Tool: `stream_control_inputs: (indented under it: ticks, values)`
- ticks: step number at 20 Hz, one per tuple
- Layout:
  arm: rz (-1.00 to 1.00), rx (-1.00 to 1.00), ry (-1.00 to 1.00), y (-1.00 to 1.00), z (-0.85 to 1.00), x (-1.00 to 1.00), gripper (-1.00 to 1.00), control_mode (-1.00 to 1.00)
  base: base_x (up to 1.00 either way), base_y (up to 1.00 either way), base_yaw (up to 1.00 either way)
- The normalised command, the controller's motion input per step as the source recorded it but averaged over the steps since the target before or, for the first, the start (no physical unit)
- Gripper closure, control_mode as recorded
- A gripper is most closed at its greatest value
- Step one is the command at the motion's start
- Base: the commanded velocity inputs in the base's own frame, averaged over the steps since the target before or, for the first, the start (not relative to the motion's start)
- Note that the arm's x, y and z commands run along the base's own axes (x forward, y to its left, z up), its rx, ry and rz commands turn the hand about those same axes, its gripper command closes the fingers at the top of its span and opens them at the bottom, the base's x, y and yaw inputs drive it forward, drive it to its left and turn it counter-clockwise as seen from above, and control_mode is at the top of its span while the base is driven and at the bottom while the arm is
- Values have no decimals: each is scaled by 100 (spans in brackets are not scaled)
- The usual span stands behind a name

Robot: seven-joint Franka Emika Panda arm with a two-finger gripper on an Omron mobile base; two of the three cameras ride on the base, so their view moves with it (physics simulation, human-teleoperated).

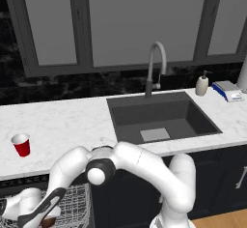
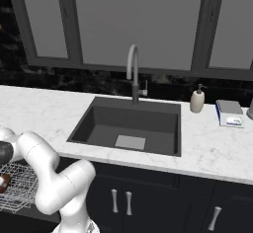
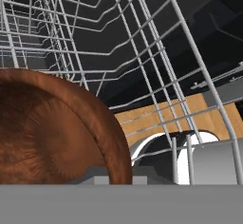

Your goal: Pick up the cup and bowl from the counter, place them in the dishwasher, and close the dishwasher door.

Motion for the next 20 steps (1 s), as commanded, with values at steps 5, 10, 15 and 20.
stream_control_inputs:
  ticks: [5,10,15,20]
  values:
    - [0,0,0,0,-2,0,100,-100,0,0,0]
    - [0,0,0,0,-2,0,-100,-100,0,0,0]
    - [0,0,0,-3,0,11,-100,-100,0,0,0]
    - [0,10,0,-1,3,3,-100,-100,0,0,0]
